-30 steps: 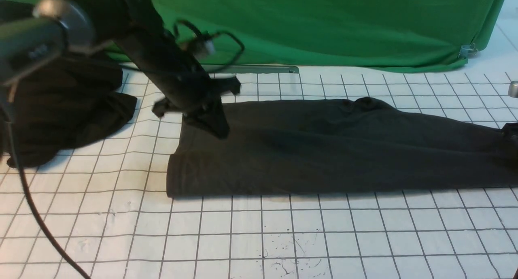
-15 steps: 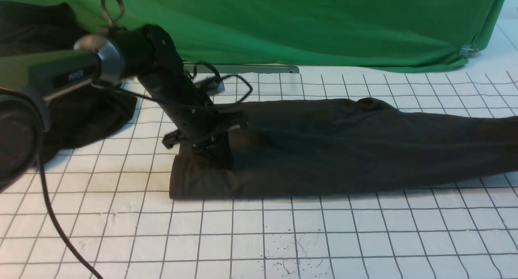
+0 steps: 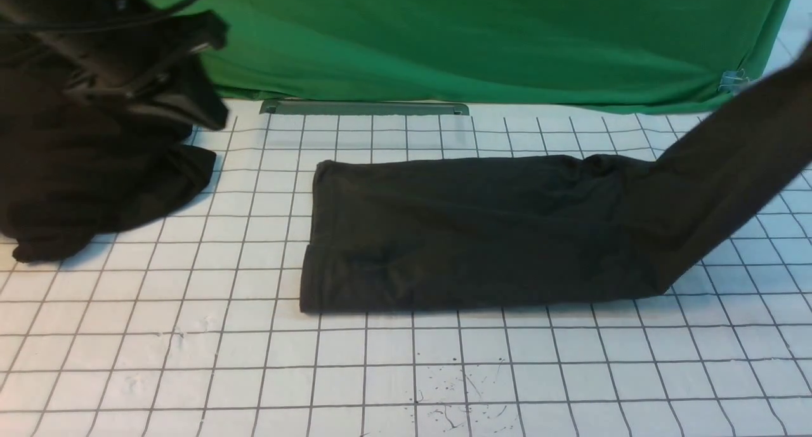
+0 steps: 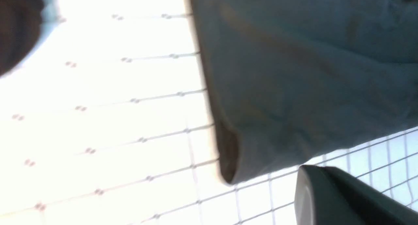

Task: Fold a long-sleeved shirt over a white checkered tablecloth.
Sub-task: 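Fold the right end of the dark garment over onto its left end with the right gripper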

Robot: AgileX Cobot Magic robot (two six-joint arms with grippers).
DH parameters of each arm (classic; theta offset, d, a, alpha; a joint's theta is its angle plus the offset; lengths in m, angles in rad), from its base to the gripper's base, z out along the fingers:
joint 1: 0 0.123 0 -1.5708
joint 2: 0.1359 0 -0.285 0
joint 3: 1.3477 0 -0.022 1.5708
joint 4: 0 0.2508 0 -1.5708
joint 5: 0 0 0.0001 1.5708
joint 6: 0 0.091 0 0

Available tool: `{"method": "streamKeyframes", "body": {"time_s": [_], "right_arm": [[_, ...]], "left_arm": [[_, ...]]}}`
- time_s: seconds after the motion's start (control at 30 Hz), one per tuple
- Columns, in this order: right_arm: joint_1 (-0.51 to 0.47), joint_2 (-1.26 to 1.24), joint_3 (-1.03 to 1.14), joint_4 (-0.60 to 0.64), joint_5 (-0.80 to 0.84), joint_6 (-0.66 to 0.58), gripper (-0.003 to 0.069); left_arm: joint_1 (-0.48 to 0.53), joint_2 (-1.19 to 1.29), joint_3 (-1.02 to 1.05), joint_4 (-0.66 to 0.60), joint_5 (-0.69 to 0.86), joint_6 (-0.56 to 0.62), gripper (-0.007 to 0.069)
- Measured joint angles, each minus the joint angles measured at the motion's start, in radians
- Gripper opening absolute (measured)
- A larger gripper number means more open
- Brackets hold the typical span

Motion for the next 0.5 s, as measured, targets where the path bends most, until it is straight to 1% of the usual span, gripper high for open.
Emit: {"method": "streamKeyframes", "body": {"time_s": [0.03, 0.07, 0.1, 0.13, 0.17, 0.2, 0.23, 0.27, 0.3, 0.33, 0.4, 0.5], "right_arm": [[0.041, -0.007, 0.000, 0.004, -0.004, 0.016, 0.0016], [0.063, -0.009, 0.000, 0.005, -0.011, 0.023, 0.0016], [0.131, -0.010, 0.000, 0.010, -0.034, 0.047, 0.0018], [0.166, -0.010, 0.000, 0.012, -0.050, 0.054, 0.0018], [0.260, 0.002, 0.000, 0.013, -0.084, 0.073, 0.0019], [0.318, 0.015, 0.000, 0.014, -0.117, 0.083, 0.0022], [0.329, 0.021, 0.000, 0.014, -0.122, 0.086, 0.0022], [0.419, 0.047, 0.000, 0.016, -0.165, 0.094, 0.0025], [0.482, 0.077, 0.000, 0.017, -0.191, 0.099, 0.0028], [0.492, 0.087, 0.000, 0.017, -0.197, 0.099, 0.0029], [0.624, 0.175, 0.000, 0.019, -0.292, 0.119, 0.0038], [0.717, 0.288, 0.000, 0.020, -0.425, 0.142, 0.0080]], "left_arm": [[0.016, -0.009, 0.016, 0.000, 0.001, 0.003, 0.0003], [0.021, -0.011, 0.027, 0.000, 0.001, 0.005, 0.0003], [0.050, -0.019, 0.061, -0.006, 0.002, 0.015, 0.0003], [0.056, -0.020, 0.075, -0.010, 0.002, 0.021, 0.0003], [0.074, -0.021, 0.106, -0.031, 0.002, 0.043, 0.0003], [0.082, -0.021, 0.127, -0.047, 0.002, 0.062, 0.0003], [0.083, -0.021, 0.135, -0.052, 0.001, 0.069, 0.0003], [0.086, -0.021, 0.158, -0.075, -0.008, 0.094, 0.0003], [0.087, -0.021, 0.175, -0.097, -0.018, 0.109, 0.0003], [0.087, -0.021, 0.178, -0.101, -0.019, 0.109, 0.0003], [0.087, -0.021, 0.207, -0.139, -0.045, 0.119, 0.0003], [0.087, -0.021, 0.211, -0.162, -0.059, 0.122, 0.0003]]}}
